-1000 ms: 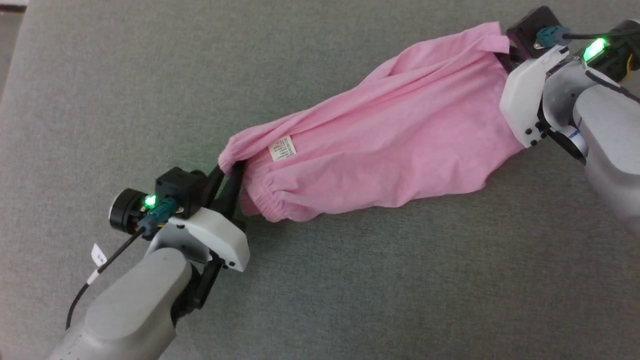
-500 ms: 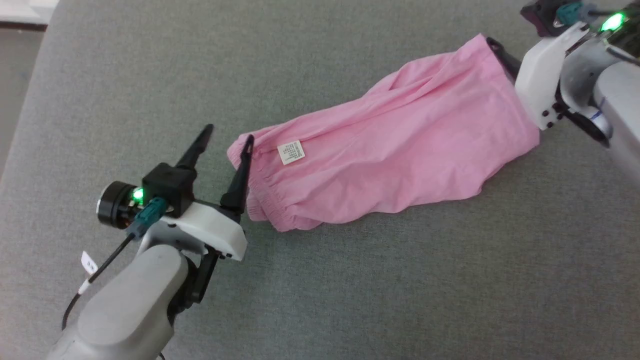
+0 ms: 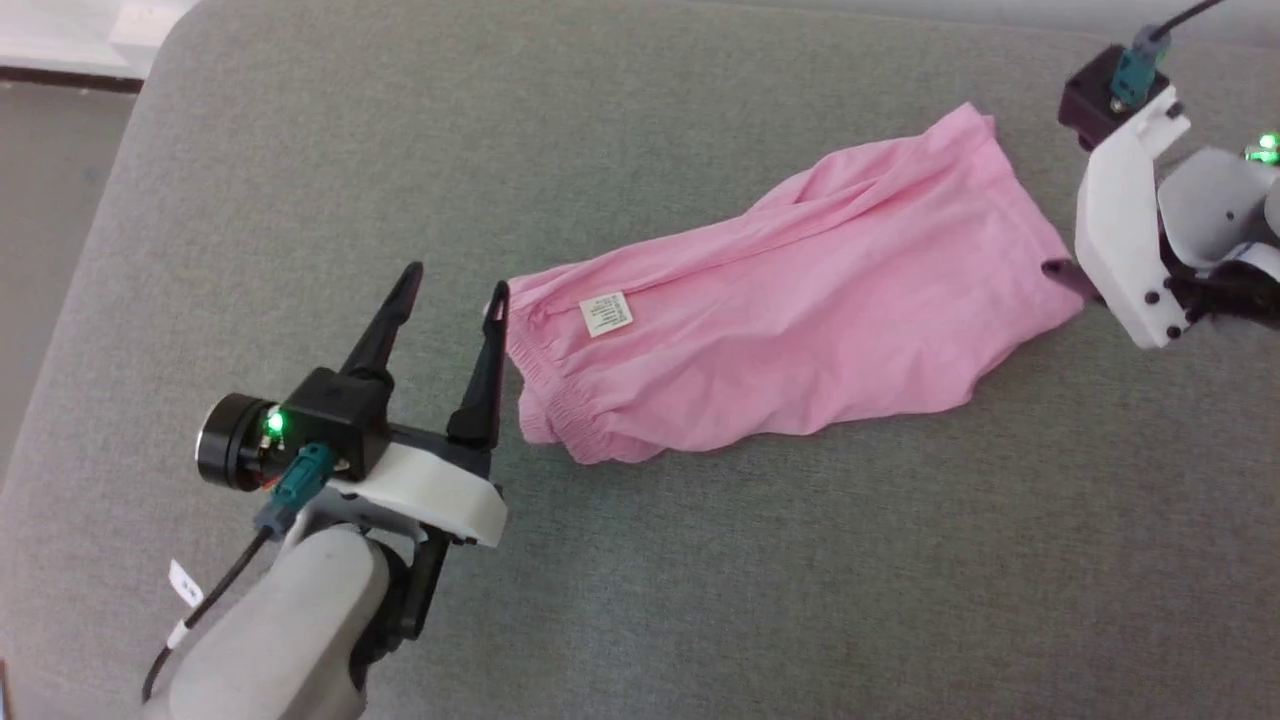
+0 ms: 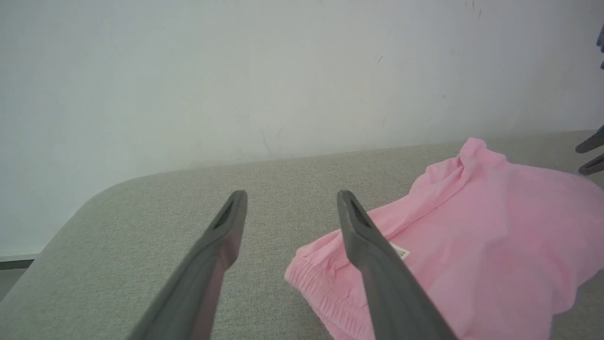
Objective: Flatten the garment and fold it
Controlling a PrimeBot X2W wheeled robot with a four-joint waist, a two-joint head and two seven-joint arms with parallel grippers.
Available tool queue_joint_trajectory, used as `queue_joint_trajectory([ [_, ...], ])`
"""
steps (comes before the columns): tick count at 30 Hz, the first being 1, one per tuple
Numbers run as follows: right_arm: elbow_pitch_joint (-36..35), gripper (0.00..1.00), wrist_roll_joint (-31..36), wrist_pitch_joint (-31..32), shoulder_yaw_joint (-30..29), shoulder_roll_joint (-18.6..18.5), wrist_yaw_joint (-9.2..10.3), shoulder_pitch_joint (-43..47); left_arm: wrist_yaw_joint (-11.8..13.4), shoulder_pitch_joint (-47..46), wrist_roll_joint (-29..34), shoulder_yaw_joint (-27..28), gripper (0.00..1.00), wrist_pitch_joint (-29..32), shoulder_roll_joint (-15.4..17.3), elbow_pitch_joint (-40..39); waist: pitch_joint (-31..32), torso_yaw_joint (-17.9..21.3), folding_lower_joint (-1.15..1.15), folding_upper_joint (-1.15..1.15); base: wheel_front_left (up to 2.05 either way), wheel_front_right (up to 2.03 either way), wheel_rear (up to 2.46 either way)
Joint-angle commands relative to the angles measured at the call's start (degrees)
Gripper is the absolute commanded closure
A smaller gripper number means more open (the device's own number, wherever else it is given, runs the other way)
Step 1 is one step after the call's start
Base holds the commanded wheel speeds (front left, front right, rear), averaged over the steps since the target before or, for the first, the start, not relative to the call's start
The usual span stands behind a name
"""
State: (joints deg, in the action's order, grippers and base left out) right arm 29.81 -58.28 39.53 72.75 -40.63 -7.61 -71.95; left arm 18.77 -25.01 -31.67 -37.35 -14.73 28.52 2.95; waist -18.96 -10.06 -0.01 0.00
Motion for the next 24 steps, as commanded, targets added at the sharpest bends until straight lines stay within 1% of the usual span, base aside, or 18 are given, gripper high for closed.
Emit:
queue_joint_trajectory([
  [1, 1.6, 0.00, -1.5, 0.5, 0.2, 0.3, 0.12, 1.9, -0.2, 0.5, 1.0, 0.2, 0.00, -0.3, -0.9, 0.0, -1.3, -1.3, 0.01, 0.00, 0.00, 0.00, 0.00],
  [5, 5.5, 0.00, -2.7, -0.6, 0.2, 1.5, 0.12, 4.2, -1.2, 0.2, 2.0, 0.4, 0.00, -0.3, -2.0, 0.5, -2.4, -2.6, 0.01, 0.00, 0.00, 0.00, 0.00],
  [8, 7.7, 0.00, -2.9, -1.1, 0.3, 2.9, 0.12, 6.8, -1.9, 0.1, 2.5, 0.8, 0.00, -0.3, -2.5, 1.1, -2.9, -2.7, 0.01, 0.00, 0.00, 0.00, 0.00],
  [12, 8.6, 0.00, -3.6, -2.6, 0.4, 4.6, 0.12, 9.6, -2.6, 0.2, 3.2, 1.3, 0.00, -0.3, -2.8, 2.0, -2.5, -2.3, 0.01, 0.00, 0.00, 0.00, 0.00],
  [13, 8.6, 0.03, -3.6, -2.9, 0.4, 4.8, 0.12, 9.9, -2.9, 0.1, 3.3, 1.4, 0.00, -0.3, -2.6, 2.2, -2.2, -2.0, 0.01, 0.00, 0.00, 0.00, 0.00],
  [14, 8.6, 0.96, -3.6, -3.7, 0.4, 4.9, 0.12, 10.0, -3.1, 0.1, 3.4, 1.5, 0.00, -0.3, -2.4, 2.4, -1.9, -1.8, 0.01, 0.00, 0.00, 0.00, 0.00],
  [15, 8.8, 1.00, -3.8, -4.6, 0.4, 4.9, 0.12, 10.1, -3.2, 0.0, 3.6, 1.5, 0.00, -0.3, -2.1, 2.5, -1.5, -1.5, 0.01, 0.00, 0.00, 0.00, 0.00],
  [17, 9.1, 1.00, -3.8, -5.3, 0.4, 4.9, 0.12, 10.0, -3.3, -0.1, 3.8, 1.4, 0.00, -0.2, -1.8, 2.5, -1.1, -1.2, 0.01, 0.00, 0.00, 0.00, 0.00],
  [20, 9.7, 1.00, -3.7, -8.7, 0.4, 4.9, 0.12, 9.6, -4.4, -1.0, 4.2, 0.9, 0.00, 1.1, -0.2, 1.9, 0.3, -0.5, 0.01, 0.00, 0.00, 0.00, 0.00],
  [22, 9.8, 1.00, -4.0, -10.6, 0.4, 5.0, 0.12, 9.7, -5.8, -1.9, 4.9, -0.3, 0.00, 3.4, 1.2, 0.9, 1.4, -0.1, 0.01, 0.00, 0.00, 0.00, 0.00],
  [24, 9.8, 1.00, -4.2, -11.8, 0.5, 5.2, 0.12, 10.2, -7.9, -2.8, 5.4, -2.6, 0.00, 7.9, 2.7, -0.4, 2.5, 0.2, 0.01, 0.00, 0.00, 0.00, 0.00],
])
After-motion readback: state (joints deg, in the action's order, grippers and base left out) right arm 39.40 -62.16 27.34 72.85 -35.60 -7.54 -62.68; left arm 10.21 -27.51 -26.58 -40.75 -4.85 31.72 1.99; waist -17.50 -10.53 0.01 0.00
